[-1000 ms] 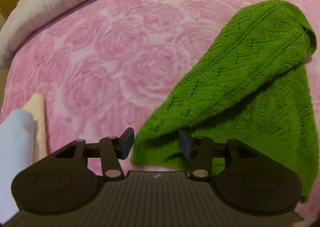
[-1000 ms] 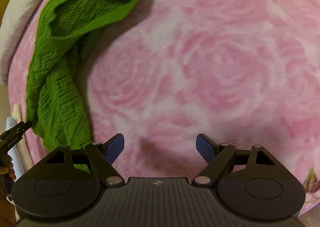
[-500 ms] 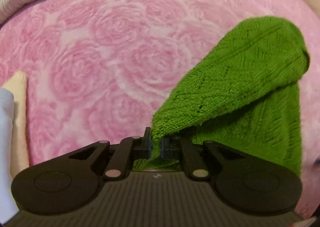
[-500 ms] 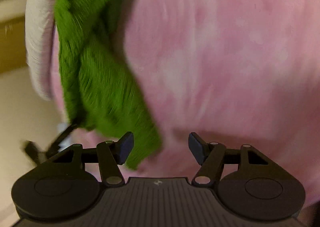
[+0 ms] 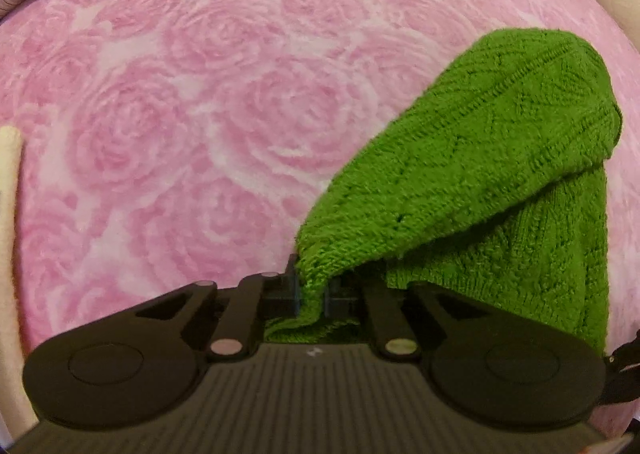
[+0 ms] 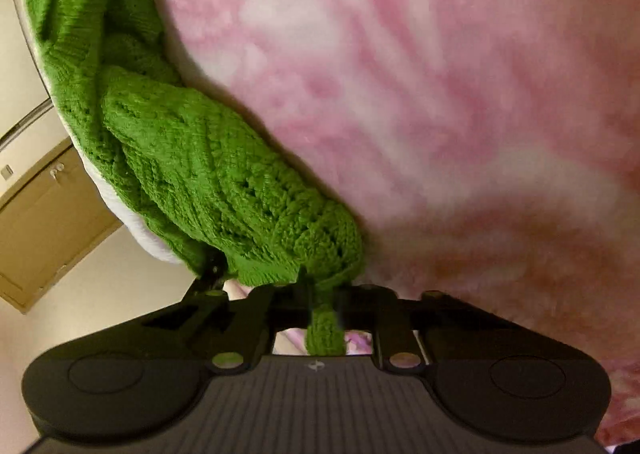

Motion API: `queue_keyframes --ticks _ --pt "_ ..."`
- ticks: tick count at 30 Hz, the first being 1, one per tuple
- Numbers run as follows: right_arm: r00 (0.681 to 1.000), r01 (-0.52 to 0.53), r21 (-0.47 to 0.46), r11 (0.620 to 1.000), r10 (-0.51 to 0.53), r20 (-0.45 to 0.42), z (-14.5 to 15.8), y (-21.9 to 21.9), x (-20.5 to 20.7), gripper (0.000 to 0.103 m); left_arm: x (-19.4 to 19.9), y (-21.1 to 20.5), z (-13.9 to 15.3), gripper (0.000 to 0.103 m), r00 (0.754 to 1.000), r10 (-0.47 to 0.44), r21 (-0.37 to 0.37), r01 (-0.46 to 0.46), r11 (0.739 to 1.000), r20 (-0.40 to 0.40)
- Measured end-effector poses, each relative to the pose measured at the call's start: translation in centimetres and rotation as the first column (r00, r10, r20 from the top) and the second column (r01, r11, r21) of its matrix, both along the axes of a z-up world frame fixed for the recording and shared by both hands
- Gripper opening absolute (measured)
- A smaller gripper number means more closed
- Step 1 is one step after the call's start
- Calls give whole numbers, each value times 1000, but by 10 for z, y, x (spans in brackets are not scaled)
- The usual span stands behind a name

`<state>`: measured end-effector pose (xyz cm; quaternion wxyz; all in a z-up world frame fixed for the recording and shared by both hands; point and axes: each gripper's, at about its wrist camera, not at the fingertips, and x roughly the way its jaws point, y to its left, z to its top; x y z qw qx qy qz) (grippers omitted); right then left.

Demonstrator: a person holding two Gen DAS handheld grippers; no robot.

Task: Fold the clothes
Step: 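Grasp the sweater with the right gripper while the left gripper holds it up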

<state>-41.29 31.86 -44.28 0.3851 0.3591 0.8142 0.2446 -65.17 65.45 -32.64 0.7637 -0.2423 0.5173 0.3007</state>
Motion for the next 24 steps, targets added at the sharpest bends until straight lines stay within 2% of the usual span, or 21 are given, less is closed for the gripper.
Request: queue_keyframes --ticks 3,8,11,15,17,20,22,24 --pt "989 16 0 1000 -16 150 31 -13 28 10 -3 -11 18 6 999 38 -39 -36 999 34" --pt "935 110 53 992 -122 333 94 -51 96 9 -7 -51 69 5 983 121 -141 -101 985 139" --pt "893 135 144 980 -183 412 147 -73 140 9 -1 -89 116 5 950 175 -195 -126 973 260" --pt "814 81 283 956 -227 534 235 -94 189 9 19 -133 184 5 865 248 -238 -154 959 436" --pt "770 29 347 937 -242 590 281 -99 212 9 38 -148 221 5 837 231 -197 -150 969 497" --pt "711 -50 450 892 -285 643 349 -105 252 9 72 -172 281 5 802 174 -98 -144 985 572" --pt "673 -103 502 859 -311 671 393 -115 280 9 91 -191 319 5 778 143 -34 -155 987 612" --pt "639 -156 546 823 -337 691 435 -127 306 9 105 -213 349 5 741 135 1 -181 984 658"
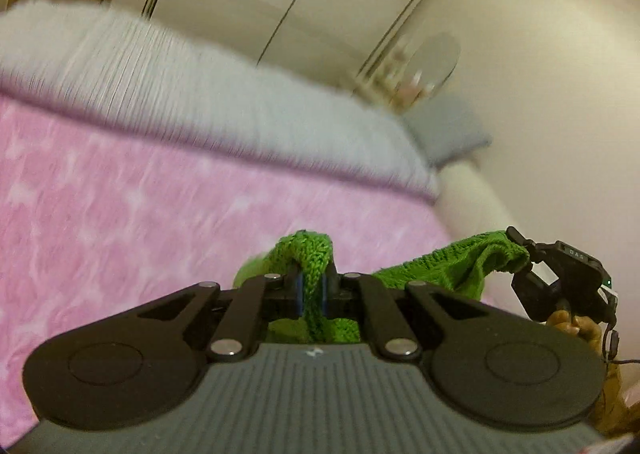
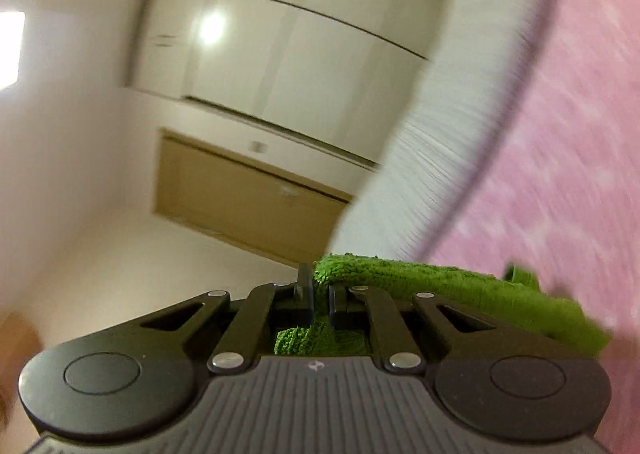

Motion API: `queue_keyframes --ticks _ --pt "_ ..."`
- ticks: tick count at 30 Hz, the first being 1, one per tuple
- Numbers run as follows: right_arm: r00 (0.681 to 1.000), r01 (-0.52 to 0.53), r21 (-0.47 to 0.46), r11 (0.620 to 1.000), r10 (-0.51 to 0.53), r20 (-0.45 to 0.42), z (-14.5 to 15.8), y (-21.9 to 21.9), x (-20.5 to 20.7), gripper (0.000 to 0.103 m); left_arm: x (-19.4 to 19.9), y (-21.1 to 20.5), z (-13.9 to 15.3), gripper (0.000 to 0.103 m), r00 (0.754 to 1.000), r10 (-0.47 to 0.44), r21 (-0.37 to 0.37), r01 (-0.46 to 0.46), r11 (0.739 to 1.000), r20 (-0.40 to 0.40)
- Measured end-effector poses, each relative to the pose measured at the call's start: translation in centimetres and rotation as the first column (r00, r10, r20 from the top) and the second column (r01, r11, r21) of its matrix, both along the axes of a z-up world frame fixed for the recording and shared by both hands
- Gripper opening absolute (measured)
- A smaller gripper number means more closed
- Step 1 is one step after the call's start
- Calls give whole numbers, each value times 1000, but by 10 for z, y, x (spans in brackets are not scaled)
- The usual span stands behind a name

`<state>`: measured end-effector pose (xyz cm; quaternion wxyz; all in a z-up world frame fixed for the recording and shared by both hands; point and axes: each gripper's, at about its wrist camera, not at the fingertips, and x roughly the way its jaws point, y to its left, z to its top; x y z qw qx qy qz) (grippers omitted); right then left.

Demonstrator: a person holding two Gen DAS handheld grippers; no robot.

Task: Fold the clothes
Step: 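Grasp the sweater with the right gripper while the left gripper holds it up, then lay the sweater flat on the bed and open both grippers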

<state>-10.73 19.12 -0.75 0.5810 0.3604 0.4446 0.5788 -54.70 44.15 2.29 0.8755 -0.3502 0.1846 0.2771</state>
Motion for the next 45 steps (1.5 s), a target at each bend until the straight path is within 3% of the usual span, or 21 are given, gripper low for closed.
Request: queue_keyframes --ticks 5,9,16,21,28,30,32,34,36,37,38,40,42,43,45 --pt "993 -61 88 994 52 106 71 -30 39 9 24 -41 46 5 990 85 41 -90 995 115" --pt "987 -79 86 993 66 146 91 -22 61 9 45 -47 62 5 983 117 65 -127 990 140" --pt "995 -36 -19 999 38 95 60 21 97 9 75 -18 53 5 982 138 23 -142 990 131" --pt "994 -13 -23 1000 16 106 47 64 110 9 93 19 51 5 982 141 38 -147 988 128" --pt "978 -16 42 999 7 210 79 32 90 10 68 -5 76 5 977 70 150 -101 984 201" --pt "972 -23 -36 999 31 232 66 9 75 10 54 -24 60 5 980 46 137 -73 988 194" --pt "966 -35 -164 986 76 247 47 -13 58 19 39 -43 27 7 988 29 63 -39 997 153" --pt "958 -56 -427 903 168 231 10 -28 40 42 24 -59 -26 11 999 35 -84 -31 996 40" --pt "945 -62 -669 741 260 200 -32 -37 23 42 7 -73 -85 11 989 49 -228 -80 970 -138" --pt "937 -61 -770 635 302 175 -53 -42 15 42 1 -79 -113 11 968 30 -286 -103 953 -249" --pt "933 -69 -828 557 329 144 -73 -44 11 42 -2 -82 -133 11 945 5 -316 -114 942 -327" --pt "927 -98 -897 431 368 76 -114 -43 5 44 -4 -90 -167 11 882 -60 -331 -112 937 -468" --pt "908 -136 -921 366 418 32 -150 -33 -1 51 1 -92 -188 11 825 -98 -308 -95 947 -556" --pt "894 -148 -923 356 447 29 -166 -28 -4 58 3 -93 -196 12 813 -92 -291 -98 952 -575" --pt "866 -157 -921 356 497 45 -196 -19 -10 60 4 -91 -223 15 819 -72 -275 -107 956 -570"
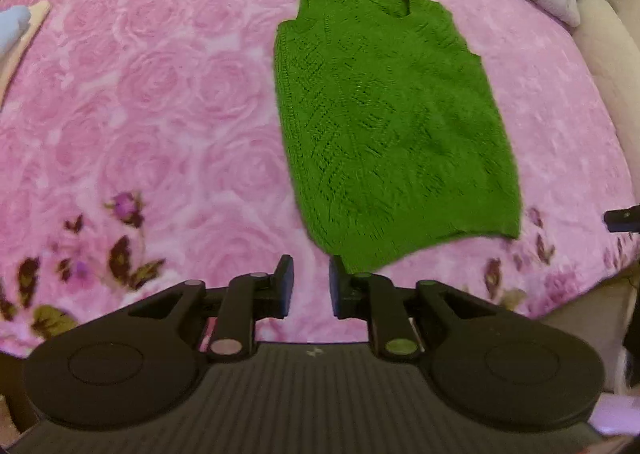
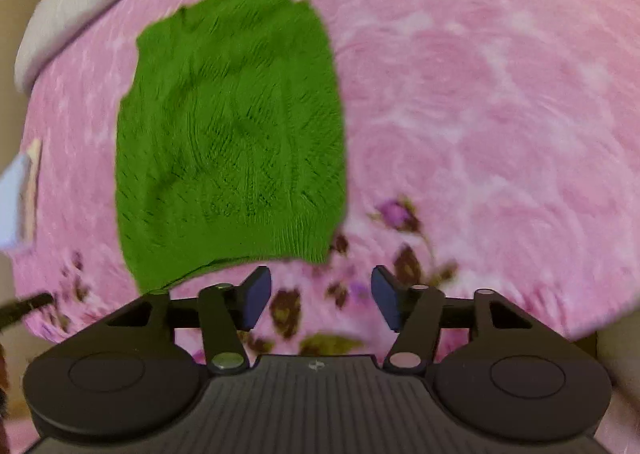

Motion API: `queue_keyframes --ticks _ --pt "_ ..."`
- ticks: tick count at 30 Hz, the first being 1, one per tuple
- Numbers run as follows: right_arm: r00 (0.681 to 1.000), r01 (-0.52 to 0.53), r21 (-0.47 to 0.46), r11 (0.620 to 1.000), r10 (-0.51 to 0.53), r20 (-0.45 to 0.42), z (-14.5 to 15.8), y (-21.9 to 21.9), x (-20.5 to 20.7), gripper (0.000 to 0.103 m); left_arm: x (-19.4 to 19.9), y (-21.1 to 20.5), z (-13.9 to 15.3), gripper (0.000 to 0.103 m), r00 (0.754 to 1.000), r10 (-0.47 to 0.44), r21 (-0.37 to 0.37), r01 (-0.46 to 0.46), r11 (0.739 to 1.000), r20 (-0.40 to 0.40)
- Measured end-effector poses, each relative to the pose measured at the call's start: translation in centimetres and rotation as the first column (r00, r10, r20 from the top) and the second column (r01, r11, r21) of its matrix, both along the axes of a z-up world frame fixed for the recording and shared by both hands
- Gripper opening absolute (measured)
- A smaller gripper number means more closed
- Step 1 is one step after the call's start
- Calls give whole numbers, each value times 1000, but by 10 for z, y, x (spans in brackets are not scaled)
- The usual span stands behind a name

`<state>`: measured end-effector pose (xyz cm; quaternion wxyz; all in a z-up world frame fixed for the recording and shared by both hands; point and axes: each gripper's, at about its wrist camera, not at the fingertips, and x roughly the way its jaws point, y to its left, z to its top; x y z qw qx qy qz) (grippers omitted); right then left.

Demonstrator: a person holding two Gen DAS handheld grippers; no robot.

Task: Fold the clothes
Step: 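Lay the sweater flat on the bed and open both grippers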

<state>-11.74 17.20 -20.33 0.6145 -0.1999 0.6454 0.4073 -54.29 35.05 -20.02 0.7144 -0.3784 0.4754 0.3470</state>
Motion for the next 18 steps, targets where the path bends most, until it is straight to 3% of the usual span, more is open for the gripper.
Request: queue_keyframes --ticks 6,8,12,18 --pt "994 -95 115 989 89 59 -78 29 -8 60 43 7 -64 19 999 -18 95 14 995 47" --pt "985 -132 144 981 113 134 -95 38 -10 62 61 12 -84 28 998 -48 154 39 987 52" --pt "963 -164 232 959 105 249 -109 38 -15 68 85 9 -107 31 997 -66 289 50 956 43" --pt "964 -117 363 924 18 266 -119 13 -22 70 89 -15 -117 43 994 -63 402 20 915 94"
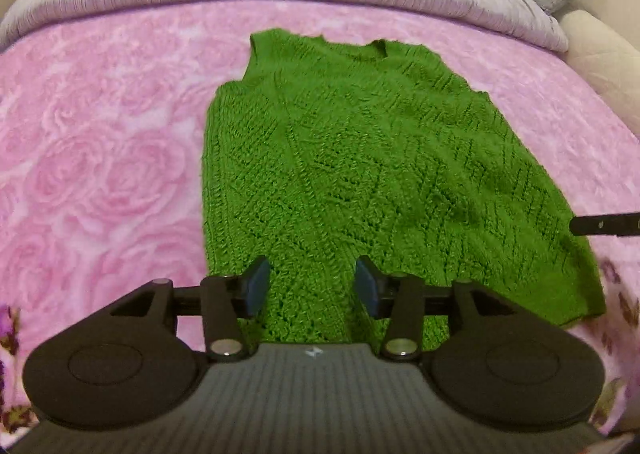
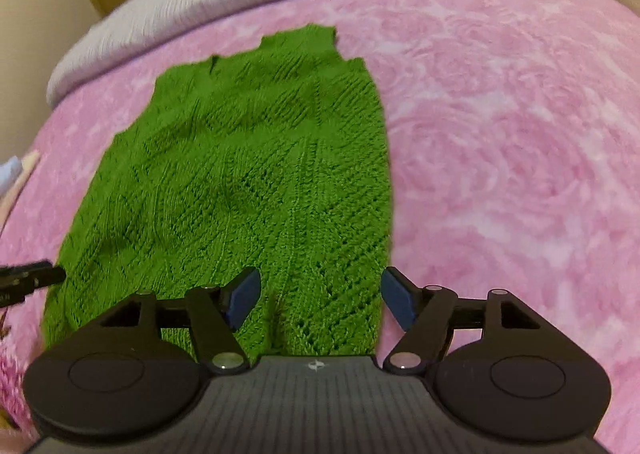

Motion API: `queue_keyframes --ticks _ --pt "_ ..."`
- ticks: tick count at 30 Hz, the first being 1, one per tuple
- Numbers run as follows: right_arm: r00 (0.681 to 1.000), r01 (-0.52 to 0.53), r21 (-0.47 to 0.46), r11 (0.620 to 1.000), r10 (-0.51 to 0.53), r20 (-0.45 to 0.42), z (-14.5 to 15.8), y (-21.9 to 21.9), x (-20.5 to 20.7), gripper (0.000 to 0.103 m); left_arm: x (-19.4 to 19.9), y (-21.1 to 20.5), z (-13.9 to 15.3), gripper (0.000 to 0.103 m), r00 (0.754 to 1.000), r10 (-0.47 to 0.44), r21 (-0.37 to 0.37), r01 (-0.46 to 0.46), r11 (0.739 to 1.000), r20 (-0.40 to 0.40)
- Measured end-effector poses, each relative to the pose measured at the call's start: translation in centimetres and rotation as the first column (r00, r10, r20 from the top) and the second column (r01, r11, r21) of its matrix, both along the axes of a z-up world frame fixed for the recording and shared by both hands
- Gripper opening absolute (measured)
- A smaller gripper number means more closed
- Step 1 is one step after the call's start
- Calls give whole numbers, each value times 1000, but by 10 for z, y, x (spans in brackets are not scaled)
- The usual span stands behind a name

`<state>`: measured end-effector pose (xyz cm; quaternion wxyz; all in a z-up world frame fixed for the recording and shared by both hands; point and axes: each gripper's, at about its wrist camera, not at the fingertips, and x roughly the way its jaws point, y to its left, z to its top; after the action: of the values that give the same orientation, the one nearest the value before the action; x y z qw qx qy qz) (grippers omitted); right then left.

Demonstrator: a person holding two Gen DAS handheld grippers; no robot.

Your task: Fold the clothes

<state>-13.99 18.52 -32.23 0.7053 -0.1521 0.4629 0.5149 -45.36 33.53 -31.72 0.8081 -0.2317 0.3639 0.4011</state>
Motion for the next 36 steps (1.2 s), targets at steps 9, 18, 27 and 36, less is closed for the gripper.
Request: queue_keyframes --ticks 9,18,27,36 --pt "993 57 25 998 -54 -104 20 -53 -27 70 -28 -50 23 49 1000 23 -82 -23 996 1" --pt "935 232 132 964 -183 -303 -4 -121 -22 65 -83 -59 -3 54 968 174 -220 -132 966 183" --pt "861 309 138 941 -215 -461 -45 -98 21 60 -94 -30 -40 58 880 346 -382 -213 899 325" --pt "863 269 183 946 -153 -482 -55 -65 17 15 -93 -6 -57 9 830 348 -453 -132 882 435"
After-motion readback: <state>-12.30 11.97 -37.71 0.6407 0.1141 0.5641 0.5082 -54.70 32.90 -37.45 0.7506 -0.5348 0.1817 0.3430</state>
